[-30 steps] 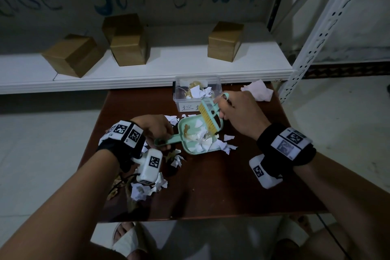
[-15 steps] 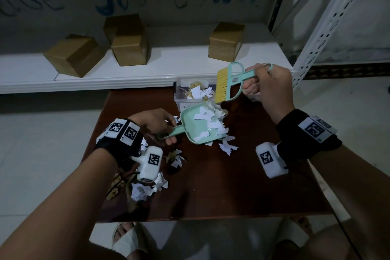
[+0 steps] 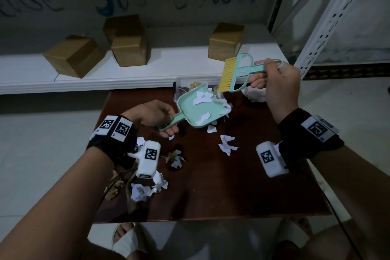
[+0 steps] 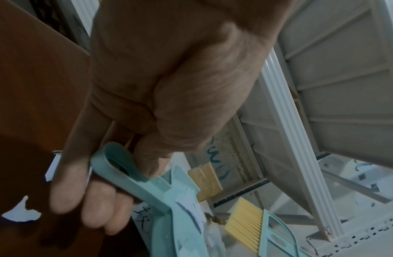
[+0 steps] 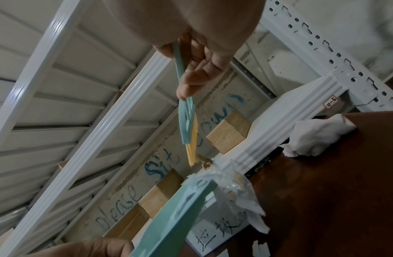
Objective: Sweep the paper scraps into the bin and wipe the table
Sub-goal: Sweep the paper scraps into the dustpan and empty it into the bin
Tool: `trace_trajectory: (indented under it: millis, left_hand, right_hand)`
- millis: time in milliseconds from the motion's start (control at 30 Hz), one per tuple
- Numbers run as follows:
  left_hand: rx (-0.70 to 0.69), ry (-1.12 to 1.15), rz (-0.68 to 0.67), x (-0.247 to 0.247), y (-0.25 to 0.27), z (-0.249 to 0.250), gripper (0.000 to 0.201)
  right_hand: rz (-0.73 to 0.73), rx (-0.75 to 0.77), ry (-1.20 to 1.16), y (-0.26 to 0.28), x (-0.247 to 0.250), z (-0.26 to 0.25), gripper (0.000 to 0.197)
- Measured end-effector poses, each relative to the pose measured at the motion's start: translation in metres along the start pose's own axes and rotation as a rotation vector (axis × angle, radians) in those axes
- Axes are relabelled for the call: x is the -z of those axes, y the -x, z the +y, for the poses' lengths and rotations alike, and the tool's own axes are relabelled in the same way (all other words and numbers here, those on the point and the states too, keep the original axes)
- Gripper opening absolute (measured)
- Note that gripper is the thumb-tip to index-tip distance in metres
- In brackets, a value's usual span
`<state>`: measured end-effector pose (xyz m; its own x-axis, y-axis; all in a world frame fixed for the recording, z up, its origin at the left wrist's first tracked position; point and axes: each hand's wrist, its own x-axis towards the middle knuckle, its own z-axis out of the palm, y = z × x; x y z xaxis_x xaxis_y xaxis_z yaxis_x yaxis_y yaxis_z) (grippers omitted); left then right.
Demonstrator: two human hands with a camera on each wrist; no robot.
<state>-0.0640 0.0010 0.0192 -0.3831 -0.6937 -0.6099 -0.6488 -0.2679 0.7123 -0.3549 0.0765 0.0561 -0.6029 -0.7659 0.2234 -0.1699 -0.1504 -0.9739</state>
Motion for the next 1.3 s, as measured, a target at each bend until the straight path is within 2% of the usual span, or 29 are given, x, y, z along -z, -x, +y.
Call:
trace_trajectory:
  millis: [233, 367, 500, 667, 933, 1300]
  left_hand:
    - [-0.02, 0.1, 0.133, 0.01, 0.001, 0.001, 0.026]
    - [-0.02, 0.175, 0.226, 0.007, 0.0, 0.004, 0.022]
    - [-0.055, 0.289, 0.265, -0.001, 0.005, 0.012, 0.017]
    - [-0.137, 0.5, 0.261, -0.007, 0.008, 0.02, 0.025]
    - [-0.167, 0.635, 0.278, -0.004, 0.01, 0.027, 0.023]
    - [-0.156, 0.621, 0.244, -0.007, 0.012, 0.031, 0.028]
  right_hand:
    - [0.019, 0.052, 0.031, 0.0, 0.001, 0.001, 0.033]
    - [0.008, 0.058, 0.041, 0.0, 0.0, 0.003, 0.031]
    - [-0.002, 0.057, 0.036, 0.0, -0.001, 0.004, 0.029]
    - [0.002, 0.07, 0.015, 0.001, -0.002, 0.003, 0.028]
    - [0.005, 0.072, 0.028, 0.001, -0.001, 0.004, 0.028]
    - [-0.011, 0.077, 0.055, -0.001, -0.001, 0.009, 0.028]
